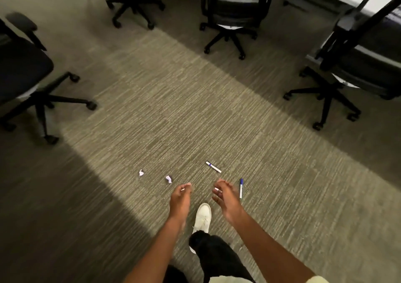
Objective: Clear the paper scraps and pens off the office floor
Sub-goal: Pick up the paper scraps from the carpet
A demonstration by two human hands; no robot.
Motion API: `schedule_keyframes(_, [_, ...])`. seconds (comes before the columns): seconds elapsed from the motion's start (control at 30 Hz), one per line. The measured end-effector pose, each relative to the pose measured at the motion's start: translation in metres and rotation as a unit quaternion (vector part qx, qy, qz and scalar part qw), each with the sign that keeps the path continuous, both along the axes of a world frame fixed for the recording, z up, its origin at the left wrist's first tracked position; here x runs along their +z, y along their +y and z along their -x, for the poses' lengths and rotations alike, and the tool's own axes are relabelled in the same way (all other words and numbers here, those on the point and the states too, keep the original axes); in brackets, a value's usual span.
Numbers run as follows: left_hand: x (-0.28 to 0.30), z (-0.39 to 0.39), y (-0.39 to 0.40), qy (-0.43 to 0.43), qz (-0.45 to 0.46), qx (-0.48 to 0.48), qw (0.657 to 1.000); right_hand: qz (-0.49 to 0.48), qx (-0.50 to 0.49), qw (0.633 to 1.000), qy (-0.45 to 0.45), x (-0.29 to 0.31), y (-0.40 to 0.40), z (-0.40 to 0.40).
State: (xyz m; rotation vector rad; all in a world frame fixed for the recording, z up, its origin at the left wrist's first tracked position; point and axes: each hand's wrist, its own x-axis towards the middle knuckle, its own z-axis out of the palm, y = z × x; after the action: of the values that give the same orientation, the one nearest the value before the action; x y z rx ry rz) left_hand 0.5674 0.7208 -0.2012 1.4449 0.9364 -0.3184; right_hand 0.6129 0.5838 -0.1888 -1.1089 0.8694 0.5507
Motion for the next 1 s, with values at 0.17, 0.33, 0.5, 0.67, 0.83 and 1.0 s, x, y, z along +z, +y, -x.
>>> schedule_keyframes(0.17, [-0.038,-0.048,0.009,0.019,0.004,0.001,1.000,0.007,-0.023,1.000,0.016,-0.027,0.004,-0.048])
schedule_keyframes(0.33, [-0.077,-0.076,0.025,0.049,0.010,-0.005,0.999,0.050,-0.022,0.998,0.030,-0.071,0.011,-0.071])
schedule_keyframes(0.5, [-0.116,-0.087,0.043,0.071,0.004,-0.034,0.997,0.067,-0.032,0.996,0.047,-0.122,0.017,-0.081])
schedule_keyframes(0.67, [-0.176,-0.098,0.054,0.089,-0.010,-0.050,0.995,0.086,-0.027,0.995,0.047,-0.181,0.016,-0.088])
schedule_keyframes(0.83, [-0.256,-0.107,0.056,0.098,-0.032,-0.080,0.991,0.098,-0.010,0.994,0.043,-0.253,0.010,-0.105])
schedule_keyframes(1.0, [-0.346,-0.115,0.052,0.086,-0.052,-0.091,0.991,0.113,0.022,0.993,0.016,-0.337,-0.003,-0.118])
